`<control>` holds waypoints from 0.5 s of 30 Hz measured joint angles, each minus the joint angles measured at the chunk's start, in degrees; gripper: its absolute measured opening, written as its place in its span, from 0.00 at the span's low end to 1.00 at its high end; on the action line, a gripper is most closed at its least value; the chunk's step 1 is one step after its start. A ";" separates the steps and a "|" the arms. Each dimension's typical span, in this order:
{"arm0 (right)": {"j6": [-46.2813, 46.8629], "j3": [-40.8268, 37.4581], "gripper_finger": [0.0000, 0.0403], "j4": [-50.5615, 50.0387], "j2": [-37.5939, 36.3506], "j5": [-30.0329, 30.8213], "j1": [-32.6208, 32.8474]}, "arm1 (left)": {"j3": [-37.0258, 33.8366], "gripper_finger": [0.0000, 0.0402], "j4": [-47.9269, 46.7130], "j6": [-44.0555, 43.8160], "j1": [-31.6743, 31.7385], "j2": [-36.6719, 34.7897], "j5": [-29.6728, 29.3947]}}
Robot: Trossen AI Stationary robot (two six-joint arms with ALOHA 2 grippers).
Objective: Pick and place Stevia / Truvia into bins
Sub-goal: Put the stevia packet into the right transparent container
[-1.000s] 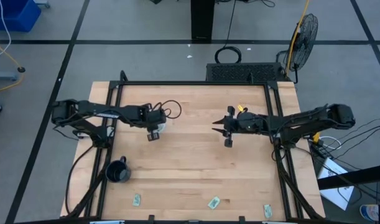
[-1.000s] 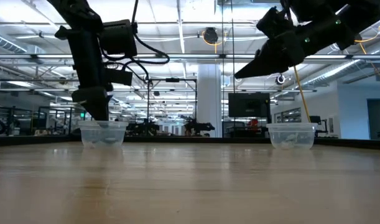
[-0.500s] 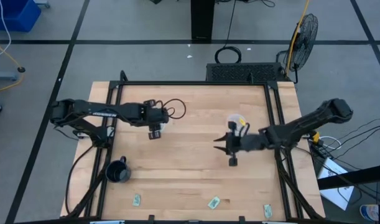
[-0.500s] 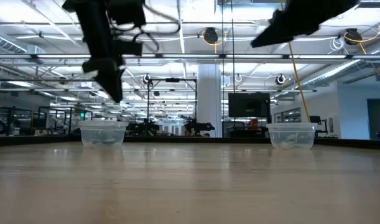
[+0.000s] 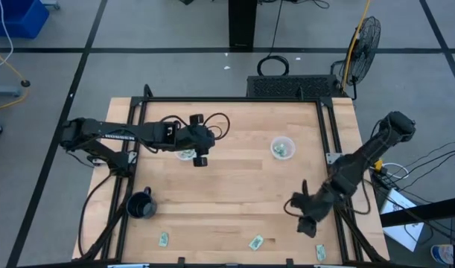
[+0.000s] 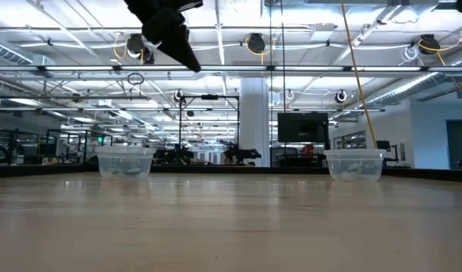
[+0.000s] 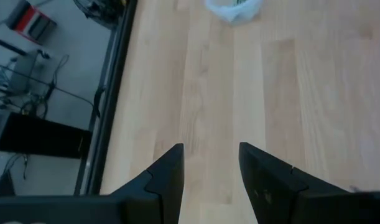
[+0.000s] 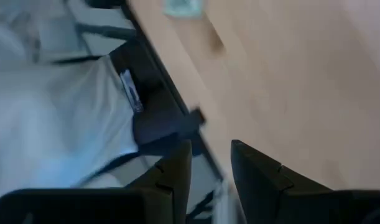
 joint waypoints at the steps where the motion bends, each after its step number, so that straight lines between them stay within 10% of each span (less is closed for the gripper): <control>1: 5.74 0.00 0.26 -0.37 0.00 -0.38 1.53 | 0.00 0.40 0.55 0.20 -0.08 0.03 -0.01; 8: 39.25 -2.94 0.26 -4.75 4.26 -3.98 9.73 | -0.04 0.40 1.36 0.19 -0.20 0.35 -0.01; 15: 53.09 -3.63 0.26 9.93 11.44 -9.36 13.40 | -0.04 0.40 1.43 -1.62 -0.17 0.37 0.02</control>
